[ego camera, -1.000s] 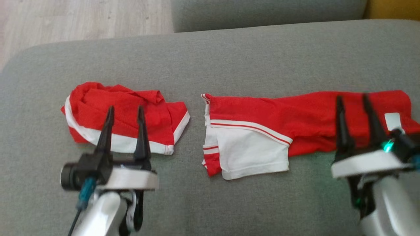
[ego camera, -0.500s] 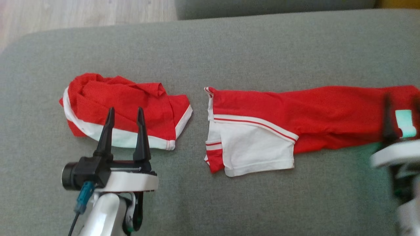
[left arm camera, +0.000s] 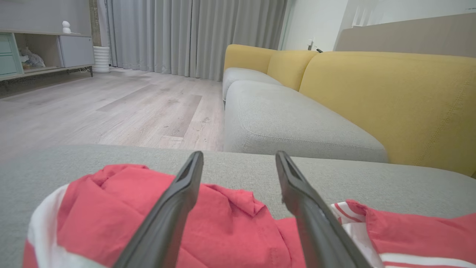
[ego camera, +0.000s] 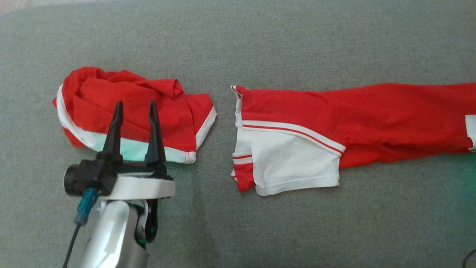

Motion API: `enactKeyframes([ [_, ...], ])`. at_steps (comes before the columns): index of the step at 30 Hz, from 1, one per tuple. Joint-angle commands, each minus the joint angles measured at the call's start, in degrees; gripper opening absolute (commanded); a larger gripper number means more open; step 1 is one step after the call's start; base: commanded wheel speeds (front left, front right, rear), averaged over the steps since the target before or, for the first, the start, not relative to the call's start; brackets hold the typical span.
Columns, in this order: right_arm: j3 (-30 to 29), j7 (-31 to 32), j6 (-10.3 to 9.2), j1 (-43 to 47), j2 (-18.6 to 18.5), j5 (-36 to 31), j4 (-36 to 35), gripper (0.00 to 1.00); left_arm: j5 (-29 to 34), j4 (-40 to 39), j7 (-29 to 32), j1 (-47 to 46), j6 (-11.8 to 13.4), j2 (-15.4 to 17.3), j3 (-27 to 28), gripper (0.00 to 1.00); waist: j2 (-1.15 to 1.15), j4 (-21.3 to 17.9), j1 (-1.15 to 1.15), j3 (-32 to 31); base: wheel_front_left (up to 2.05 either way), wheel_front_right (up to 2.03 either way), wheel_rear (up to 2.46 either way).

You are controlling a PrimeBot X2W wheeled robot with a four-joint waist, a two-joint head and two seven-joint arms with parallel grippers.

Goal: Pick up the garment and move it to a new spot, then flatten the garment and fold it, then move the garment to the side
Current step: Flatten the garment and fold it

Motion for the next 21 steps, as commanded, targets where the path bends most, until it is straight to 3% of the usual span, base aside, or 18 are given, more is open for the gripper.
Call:
enactKeyframes([
  [1,-0.05,0.79,-0.05,-2.70,-1.50,-1.09,-0.36,1.00,0.95,-1.57,-0.46,-2.43,-0.51,0.17,2.18,1.00,0.00,0.15,-0.01,0.52,0.00,0.00,0.00],
  [13,5.99,4.90,-0.05,-3.32,-3.08,4.89,5.48,1.00,1.47,-1.57,-0.46,-3.16,-1.22,-0.02,2.59,1.00,0.00,0.01,-0.01,1.91,0.00,0.00,0.00],
  [21,11.10,8.57,-0.05,-2.39,-4.72,10.97,5.25,1.00,1.65,-2.26,-0.46,-4.09,-1.25,-0.03,3.07,1.00,0.00,-0.27,-0.01,3.12,0.00,0.00,0.00],
])
